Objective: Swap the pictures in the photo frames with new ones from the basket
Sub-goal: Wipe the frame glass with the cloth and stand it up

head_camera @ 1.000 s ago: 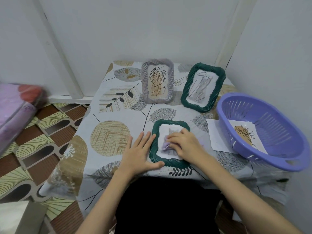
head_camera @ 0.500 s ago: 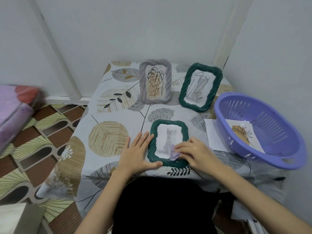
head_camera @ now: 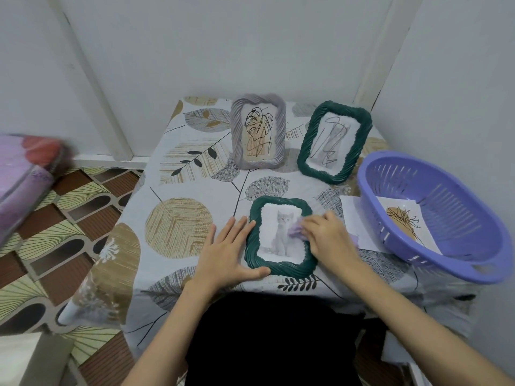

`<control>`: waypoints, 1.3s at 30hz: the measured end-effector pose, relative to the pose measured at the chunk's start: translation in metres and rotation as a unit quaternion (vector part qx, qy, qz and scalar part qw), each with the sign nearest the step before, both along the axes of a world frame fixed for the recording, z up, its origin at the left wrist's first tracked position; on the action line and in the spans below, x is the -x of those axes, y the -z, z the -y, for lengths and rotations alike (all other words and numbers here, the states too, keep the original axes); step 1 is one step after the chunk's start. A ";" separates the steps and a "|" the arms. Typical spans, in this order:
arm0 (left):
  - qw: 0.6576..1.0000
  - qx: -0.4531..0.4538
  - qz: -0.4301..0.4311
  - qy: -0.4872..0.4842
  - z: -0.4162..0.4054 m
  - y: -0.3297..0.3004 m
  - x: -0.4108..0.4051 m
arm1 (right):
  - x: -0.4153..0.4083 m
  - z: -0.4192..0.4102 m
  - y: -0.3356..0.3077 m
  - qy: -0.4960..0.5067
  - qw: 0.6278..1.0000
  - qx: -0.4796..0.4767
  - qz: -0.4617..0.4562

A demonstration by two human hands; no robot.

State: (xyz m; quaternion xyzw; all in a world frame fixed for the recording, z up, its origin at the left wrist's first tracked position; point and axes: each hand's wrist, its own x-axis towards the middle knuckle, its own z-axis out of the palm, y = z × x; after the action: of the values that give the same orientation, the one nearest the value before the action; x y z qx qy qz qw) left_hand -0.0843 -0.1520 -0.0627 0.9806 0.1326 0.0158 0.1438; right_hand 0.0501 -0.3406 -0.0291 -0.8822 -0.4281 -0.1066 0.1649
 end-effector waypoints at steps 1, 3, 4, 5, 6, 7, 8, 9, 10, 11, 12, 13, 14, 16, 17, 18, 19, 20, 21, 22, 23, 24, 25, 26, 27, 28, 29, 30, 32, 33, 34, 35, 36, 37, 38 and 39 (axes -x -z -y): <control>1.000 0.002 -0.001 0.001 0.000 0.000 0.000 | -0.011 -0.011 0.001 0.035 0.999 -0.009 -0.012; 1.000 0.006 0.000 0.002 0.000 -0.001 0.000 | -0.025 -0.037 0.003 0.066 0.997 -0.016 -0.046; 1.000 0.009 0.001 0.000 0.000 -0.001 0.000 | -0.026 -0.050 0.005 0.067 0.996 -0.015 -0.062; 1.000 0.011 0.002 -0.002 0.000 -0.001 0.000 | -0.023 -0.061 0.005 0.056 0.996 -0.018 -0.072; 1.000 0.013 0.003 -0.003 0.000 -0.001 0.000 | -0.016 -0.069 0.004 0.040 0.996 -0.021 -0.080; 1.000 0.015 0.003 -0.003 0.000 -0.001 0.000 | -0.009 -0.073 0.004 0.020 0.996 -0.024 -0.089; 1.000 0.015 0.002 -0.003 0.000 -0.001 -0.001 | 0.001 -0.072 0.003 -0.008 0.995 -0.025 -0.097; 1.000 0.015 0.001 -0.004 0.000 0.000 -0.001 | 0.011 -0.067 0.002 -0.043 0.994 -0.024 -0.102; 1.000 0.015 0.001 -0.006 0.000 0.000 -0.001 | 0.020 -0.058 0.002 -0.078 0.991 -0.021 -0.106; 1.000 0.017 0.001 -0.008 0.000 0.000 -0.002 | 0.028 -0.047 0.001 -0.111 0.988 -0.017 -0.109; 1.000 0.018 0.003 -0.009 0.000 -0.001 -0.002 | 0.035 -0.034 -0.001 -0.139 0.984 -0.014 -0.109; 1.000 0.018 0.006 -0.011 0.001 -0.001 -0.002 | 0.041 -0.021 -0.004 -0.162 0.981 -0.008 -0.103; 1.000 0.018 0.008 -0.013 0.001 -0.001 -0.002 | 0.043 -0.009 -0.007 -0.176 0.980 -0.003 -0.093; 1.000 0.018 0.010 -0.013 0.000 -0.001 -0.002 | 0.037 0.009 -0.008 -0.173 0.983 -0.008 -0.066; 1.000 0.018 0.010 -0.013 0.000 0.000 -0.002 | 0.032 0.015 -0.007 -0.158 0.986 -0.007 -0.052; 1.000 0.019 0.010 -0.012 0.000 0.000 -0.002 | 0.025 0.015 -0.006 -0.137 0.990 -0.003 -0.042; 1.000 0.019 0.009 -0.010 -0.001 0.000 -0.001 | 0.016 0.012 -0.003 -0.110 0.993 -0.005 -0.036; 1.000 0.018 0.006 -0.007 -0.001 -0.001 -0.001 | 0.006 0.005 -0.001 -0.077 0.996 -0.012 -0.033; 1.000 0.018 0.002 -0.004 -0.001 -0.001 -0.001 | -0.005 -0.005 0.001 -0.041 0.998 -0.020 -0.034; 1.000 0.019 -0.002 -0.001 -0.001 -0.001 -0.001 | -0.015 -0.017 0.002 -0.009 0.999 -0.023 -0.041; 1.000 0.021 -0.005 0.001 -0.001 -0.001 -0.001 | -0.024 -0.030 0.003 0.012 0.998 -0.026 -0.052; 1.000 0.022 -0.005 0.002 -0.001 -0.001 -0.001 | -0.028 -0.043 0.004 0.021 0.997 -0.034 -0.065; 1.000 0.023 -0.004 0.002 -0.001 -0.001 -0.001 | -0.029 -0.055 0.004 0.020 0.996 -0.046 -0.080; 1.000 0.023 -0.003 0.002 -0.001 -0.001 -0.001 | -0.024 -0.065 0.003 0.010 0.994 -0.058 -0.095; 1.000 0.023 -0.004 0.002 -0.001 -0.001 -0.001 | -0.017 -0.072 0.004 -0.005 0.992 -0.061 -0.108; 1.000 0.022 -0.005 0.001 -0.001 0.000 -0.001 | -0.007 -0.074 0.005 -0.023 0.992 -0.054 -0.115; 1.000 0.021 -0.006 0.001 -0.001 0.000 -0.001 | 0.004 -0.072 0.007 -0.039 0.991 -0.044 -0.119; 1.000 0.020 -0.005 0.000 -0.001 0.000 -0.001 | 0.015 -0.064 0.008 -0.053 0.990 -0.041 -0.122; 1.000 0.020 0.001 -0.003 -0.002 0.001 -0.001 | 0.033 -0.041 0.008 -0.089 0.987 -0.048 -0.125; 1.000 0.023 0.000 -0.004 -0.002 0.001 -0.001 | 0.040 -0.028 0.006 -0.108 0.985 -0.041 -0.126; 1.000 0.028 -0.002 -0.004 -0.002 0.000 -0.001 | 0.043 -0.017 0.003 -0.120 0.984 -0.029 -0.130; 0.999 0.033 -0.009 -0.001 -0.003 -0.001 -0.001 | 0.044 -0.009 -0.001 -0.115 0.983 -0.016 -0.144; 0.999 0.039 -0.018 0.005 -0.003 -0.002 -0.001 | 0.042 -0.003 -0.006 -0.093 0.981 -0.008 -0.171; 0.998 0.047 -0.030 0.012 -0.004 -0.003 -0.001 | 0.038 0.003 -0.010 -0.064 0.977 -0.006 -0.202; 0.997 0.060 -0.039 0.017 -0.006 -0.006 -0.001 | 0.033 0.008 -0.014 -0.035 0.974 -0.002 -0.225; 0.995 0.084 -0.047 0.017 -0.008 -0.008 -0.002 | 0.029 0.013 -0.017 -0.014 0.972 0.012 -0.236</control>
State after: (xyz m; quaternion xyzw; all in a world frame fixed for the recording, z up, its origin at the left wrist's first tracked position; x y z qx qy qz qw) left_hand -0.0821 -0.1445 -0.0544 0.9668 0.1233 -0.0436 0.2193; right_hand 0.0212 -0.3533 -0.0123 -0.8782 -0.3906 0.1119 0.2522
